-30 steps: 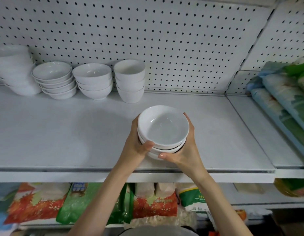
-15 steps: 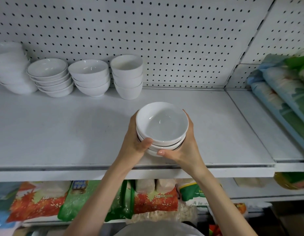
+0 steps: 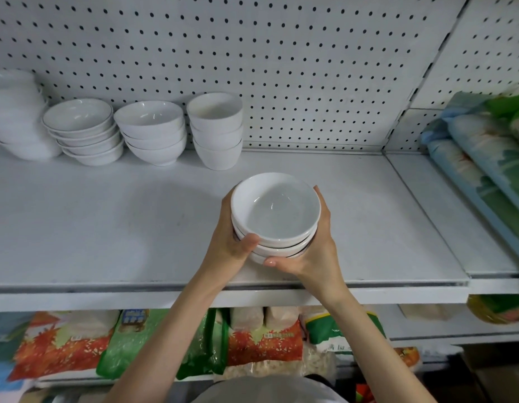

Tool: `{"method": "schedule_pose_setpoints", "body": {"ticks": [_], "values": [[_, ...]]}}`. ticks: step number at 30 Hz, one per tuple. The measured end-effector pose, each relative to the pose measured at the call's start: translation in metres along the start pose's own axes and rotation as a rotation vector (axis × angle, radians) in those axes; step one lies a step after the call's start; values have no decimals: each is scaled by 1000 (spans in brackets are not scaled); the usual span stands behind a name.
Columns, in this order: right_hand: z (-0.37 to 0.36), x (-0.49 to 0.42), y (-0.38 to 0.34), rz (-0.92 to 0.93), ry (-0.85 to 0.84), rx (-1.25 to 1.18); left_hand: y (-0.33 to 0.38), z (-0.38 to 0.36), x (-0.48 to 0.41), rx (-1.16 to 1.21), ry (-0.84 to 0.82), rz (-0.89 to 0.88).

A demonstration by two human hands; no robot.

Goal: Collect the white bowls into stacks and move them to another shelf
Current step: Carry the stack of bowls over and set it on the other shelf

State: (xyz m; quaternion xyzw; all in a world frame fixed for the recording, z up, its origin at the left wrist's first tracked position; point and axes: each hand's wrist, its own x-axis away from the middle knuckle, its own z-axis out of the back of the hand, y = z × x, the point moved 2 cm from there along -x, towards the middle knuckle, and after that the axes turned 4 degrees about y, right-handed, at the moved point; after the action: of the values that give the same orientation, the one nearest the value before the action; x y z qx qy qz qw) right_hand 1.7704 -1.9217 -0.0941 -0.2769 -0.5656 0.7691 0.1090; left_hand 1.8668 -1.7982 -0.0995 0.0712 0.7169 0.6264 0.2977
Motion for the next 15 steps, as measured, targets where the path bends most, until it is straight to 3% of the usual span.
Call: {"method": "schedule_pose_setpoints", "body": {"ticks": [3, 7, 11, 13, 15], "values": [[1, -15, 6, 4, 22, 26, 0, 2, -14, -41, 13, -3], [3, -45, 14, 13, 41, 33, -4, 29, -24, -118, 130, 124], [3, -77, 22, 20, 74, 16, 2, 77, -13, -571, 288, 71], [1, -93, 26, 23, 100, 15, 2, 92, -5, -861, 233, 39], [-1, -109, 32, 14, 131, 25, -3, 99, 3, -1005, 175, 87]]}}
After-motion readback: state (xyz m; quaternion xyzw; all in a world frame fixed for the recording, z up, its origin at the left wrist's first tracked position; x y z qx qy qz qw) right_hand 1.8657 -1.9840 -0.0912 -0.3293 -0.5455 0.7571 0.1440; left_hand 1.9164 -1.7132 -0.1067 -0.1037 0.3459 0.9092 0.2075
